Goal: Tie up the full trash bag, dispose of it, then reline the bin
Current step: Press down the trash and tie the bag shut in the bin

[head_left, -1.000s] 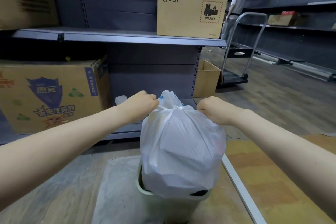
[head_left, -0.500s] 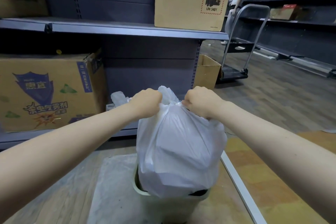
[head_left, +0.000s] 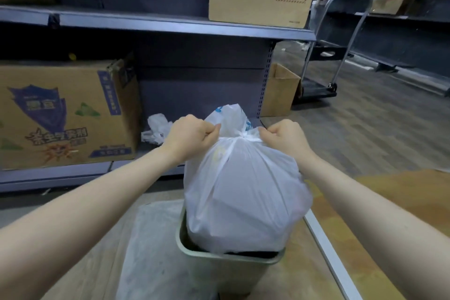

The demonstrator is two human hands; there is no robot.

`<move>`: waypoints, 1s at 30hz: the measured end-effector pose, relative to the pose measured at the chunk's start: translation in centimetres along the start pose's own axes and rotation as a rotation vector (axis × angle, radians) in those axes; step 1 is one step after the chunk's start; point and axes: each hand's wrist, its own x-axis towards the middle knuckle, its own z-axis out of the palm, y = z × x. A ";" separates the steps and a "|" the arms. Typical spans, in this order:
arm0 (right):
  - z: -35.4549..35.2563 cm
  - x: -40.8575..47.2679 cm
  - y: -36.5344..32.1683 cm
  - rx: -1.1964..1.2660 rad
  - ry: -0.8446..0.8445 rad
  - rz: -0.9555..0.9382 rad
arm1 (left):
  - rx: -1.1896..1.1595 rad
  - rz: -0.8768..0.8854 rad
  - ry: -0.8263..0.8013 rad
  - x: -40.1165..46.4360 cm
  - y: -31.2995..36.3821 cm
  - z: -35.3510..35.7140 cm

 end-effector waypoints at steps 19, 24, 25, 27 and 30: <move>-1.8 -3.3 -2.8 0.808 -0.221 0.075 | -1.053 -0.408 -0.055 0.1 4.5 -1.2; -0.7 -3.5 -2.8 0.795 -0.075 0.072 | -1.022 -0.377 0.013 0.3 4.6 -0.7; -0.7 -3.6 -2.8 0.782 -0.071 0.066 | -1.022 -0.360 -0.015 0.2 4.7 -0.8; -0.7 -3.7 -2.8 0.774 -0.064 0.063 | -1.055 -0.341 -0.054 0.0 4.8 -1.0; -0.6 -4.1 -3.0 0.747 -0.018 0.052 | -1.103 -0.315 -0.092 -0.4 4.8 -1.3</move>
